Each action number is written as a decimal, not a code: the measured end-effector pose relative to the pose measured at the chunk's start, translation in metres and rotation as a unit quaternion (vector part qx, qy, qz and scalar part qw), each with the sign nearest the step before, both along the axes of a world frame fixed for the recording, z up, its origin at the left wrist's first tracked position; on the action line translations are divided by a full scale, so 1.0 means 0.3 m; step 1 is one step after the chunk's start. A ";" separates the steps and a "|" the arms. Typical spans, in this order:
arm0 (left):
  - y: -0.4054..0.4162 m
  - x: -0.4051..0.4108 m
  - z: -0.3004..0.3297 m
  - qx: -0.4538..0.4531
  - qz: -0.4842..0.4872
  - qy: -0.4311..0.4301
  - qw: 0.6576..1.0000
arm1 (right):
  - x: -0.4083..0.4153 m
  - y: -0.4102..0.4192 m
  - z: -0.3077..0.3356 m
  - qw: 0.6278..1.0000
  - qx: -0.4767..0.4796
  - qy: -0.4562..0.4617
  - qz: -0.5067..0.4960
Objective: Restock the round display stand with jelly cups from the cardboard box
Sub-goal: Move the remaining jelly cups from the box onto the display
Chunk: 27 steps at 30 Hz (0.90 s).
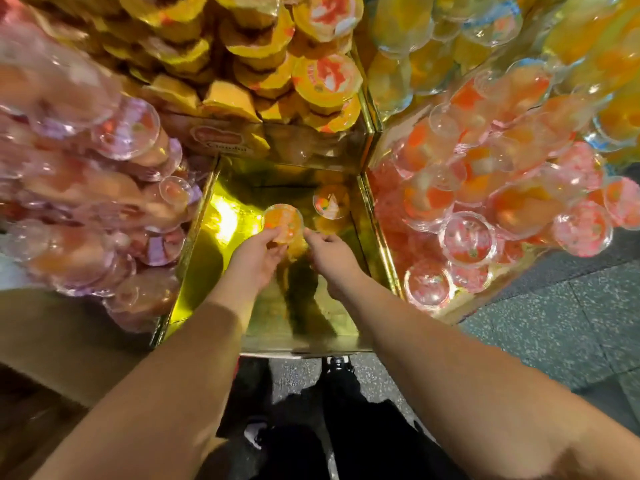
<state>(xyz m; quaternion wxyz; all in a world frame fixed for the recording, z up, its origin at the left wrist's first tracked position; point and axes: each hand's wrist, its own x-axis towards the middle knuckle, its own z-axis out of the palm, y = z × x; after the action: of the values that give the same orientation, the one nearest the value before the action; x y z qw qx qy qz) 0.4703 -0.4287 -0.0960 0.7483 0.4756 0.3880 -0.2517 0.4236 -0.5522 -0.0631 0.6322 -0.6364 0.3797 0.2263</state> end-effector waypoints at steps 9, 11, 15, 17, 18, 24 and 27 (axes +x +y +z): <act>-0.068 0.097 -0.059 0.018 -0.050 0.010 0.999 | 0.114 0.016 -0.139 0.986 0.058 0.019 -0.152; -0.069 0.111 -0.074 0.023 -0.056 0.011 0.998 | 0.122 0.005 -0.153 0.980 0.066 0.029 -0.186; -0.061 0.133 -0.085 0.046 -0.077 0.000 0.996 | 0.140 -0.005 -0.177 0.977 0.061 0.017 -0.204; -0.052 0.139 -0.088 0.069 -0.107 -0.005 0.992 | 0.142 -0.005 -0.176 0.977 0.067 0.022 -0.203; -0.048 0.140 -0.087 0.077 -0.126 -0.009 0.989 | 0.142 -0.007 -0.177 0.976 0.066 0.024 -0.205; -0.028 0.126 -0.089 0.120 -0.198 -0.020 0.973 | 0.129 -0.020 -0.159 0.982 0.040 0.032 -0.182; -0.012 0.114 -0.069 0.137 -0.203 -0.017 0.970 | 0.111 -0.027 -0.122 0.988 0.019 0.057 -0.142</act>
<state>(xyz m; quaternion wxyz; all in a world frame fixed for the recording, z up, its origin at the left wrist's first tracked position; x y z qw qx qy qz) 0.5046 -0.4323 -0.1166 0.6159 0.6463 0.3017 -0.3346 0.4569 -0.5604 -0.0998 0.6476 -0.5497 0.4972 0.1769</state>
